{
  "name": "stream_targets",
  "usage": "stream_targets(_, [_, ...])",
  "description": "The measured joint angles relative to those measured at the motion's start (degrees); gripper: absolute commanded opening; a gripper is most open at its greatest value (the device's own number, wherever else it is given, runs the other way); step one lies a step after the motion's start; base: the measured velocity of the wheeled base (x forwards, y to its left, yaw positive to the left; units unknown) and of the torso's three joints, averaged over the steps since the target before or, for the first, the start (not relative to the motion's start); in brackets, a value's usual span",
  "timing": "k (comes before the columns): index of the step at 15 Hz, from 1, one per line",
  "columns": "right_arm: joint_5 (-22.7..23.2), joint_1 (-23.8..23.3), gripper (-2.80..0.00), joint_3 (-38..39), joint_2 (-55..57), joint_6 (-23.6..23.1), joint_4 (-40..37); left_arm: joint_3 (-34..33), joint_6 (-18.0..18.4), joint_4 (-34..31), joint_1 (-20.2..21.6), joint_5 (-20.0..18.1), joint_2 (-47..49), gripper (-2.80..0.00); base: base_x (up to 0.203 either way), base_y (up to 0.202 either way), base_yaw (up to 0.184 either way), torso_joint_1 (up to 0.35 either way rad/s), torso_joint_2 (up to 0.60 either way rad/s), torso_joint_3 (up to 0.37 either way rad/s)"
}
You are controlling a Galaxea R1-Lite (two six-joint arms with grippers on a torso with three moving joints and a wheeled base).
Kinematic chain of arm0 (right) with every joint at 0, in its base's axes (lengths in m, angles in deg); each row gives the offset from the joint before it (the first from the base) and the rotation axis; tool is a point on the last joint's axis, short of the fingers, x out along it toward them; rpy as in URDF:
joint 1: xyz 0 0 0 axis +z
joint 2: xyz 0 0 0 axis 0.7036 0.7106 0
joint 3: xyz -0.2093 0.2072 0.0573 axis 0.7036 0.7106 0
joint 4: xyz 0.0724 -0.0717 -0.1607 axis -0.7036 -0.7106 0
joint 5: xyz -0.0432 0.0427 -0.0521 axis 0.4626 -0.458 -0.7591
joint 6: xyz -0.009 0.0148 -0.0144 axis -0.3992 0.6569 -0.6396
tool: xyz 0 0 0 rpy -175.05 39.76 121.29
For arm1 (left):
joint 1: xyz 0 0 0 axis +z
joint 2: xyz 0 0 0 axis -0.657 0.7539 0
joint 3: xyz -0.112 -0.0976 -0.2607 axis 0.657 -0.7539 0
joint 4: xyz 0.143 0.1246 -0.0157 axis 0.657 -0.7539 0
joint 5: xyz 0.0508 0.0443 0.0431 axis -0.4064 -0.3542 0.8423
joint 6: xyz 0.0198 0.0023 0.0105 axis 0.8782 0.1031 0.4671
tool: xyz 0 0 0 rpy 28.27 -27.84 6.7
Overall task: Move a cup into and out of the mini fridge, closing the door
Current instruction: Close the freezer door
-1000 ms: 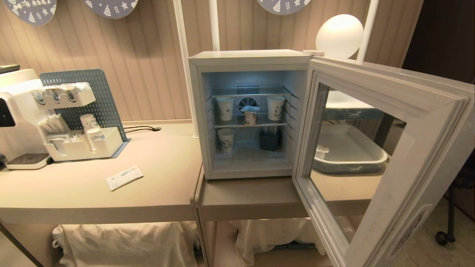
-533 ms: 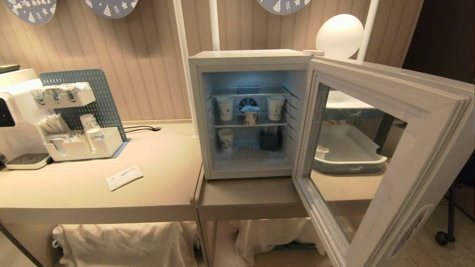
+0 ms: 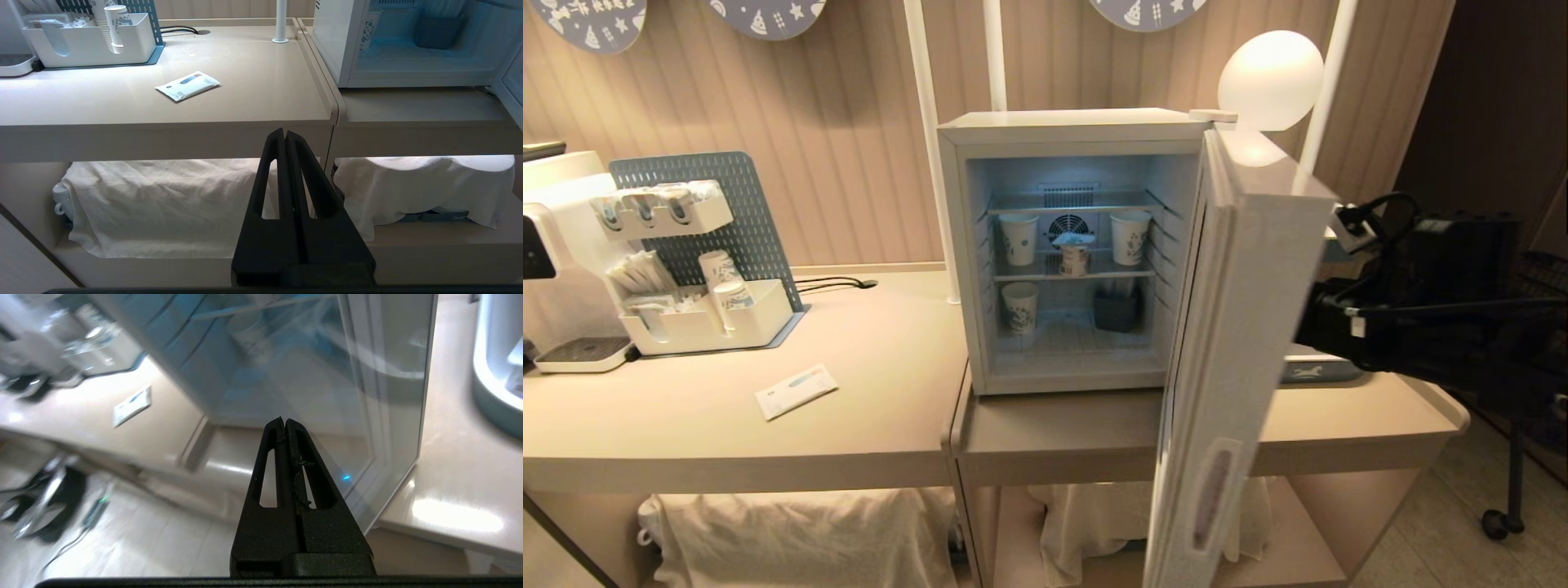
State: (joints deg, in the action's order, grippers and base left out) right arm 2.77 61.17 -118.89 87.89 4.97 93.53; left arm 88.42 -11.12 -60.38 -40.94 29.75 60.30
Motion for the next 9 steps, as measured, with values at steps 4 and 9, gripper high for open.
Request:
stream_targets(4, [-14.2,7.4,-2.8,-12.0,7.1,-0.2,-2.5,0.0,0.0,0.0,0.0,0.0,0.0,-2.8,0.0,0.0,0.0,0.0,0.0,0.0])
stream_targets(9, [-29.3,13.4,-2.8,-30.0,16.3,-3.3,-9.8,0.0,0.0,0.0,0.0,0.0,0.0,-2.8,0.0,0.0,0.0,0.0,0.0,0.0])
